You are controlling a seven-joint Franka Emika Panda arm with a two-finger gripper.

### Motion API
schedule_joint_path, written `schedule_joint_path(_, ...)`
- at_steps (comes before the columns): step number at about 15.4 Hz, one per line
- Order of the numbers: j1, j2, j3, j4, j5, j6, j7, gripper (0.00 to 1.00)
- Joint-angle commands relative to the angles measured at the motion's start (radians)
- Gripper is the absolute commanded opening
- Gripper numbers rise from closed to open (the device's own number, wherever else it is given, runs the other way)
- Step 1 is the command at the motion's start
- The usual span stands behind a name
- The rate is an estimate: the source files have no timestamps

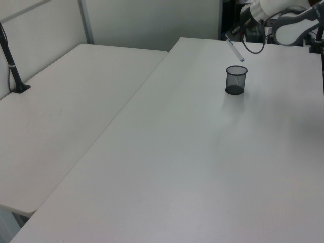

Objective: Insert the marker
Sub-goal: 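Lift the marker and carry it over the black mesh cup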

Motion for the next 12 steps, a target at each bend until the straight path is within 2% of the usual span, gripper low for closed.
schedule_joint_path(1, -0.006, 0.013, -0.02, -0.131, -0.01, 0.248, -0.057, 0.0)
schedule_joint_path(8, -0.006, 0.1, -0.022, -0.129, -0.01, 0.36, -0.059, 0.0)
schedule_joint_path(12, -0.006, 0.107, -0.022, -0.128, -0.01, 0.364, -0.071, 0.0)
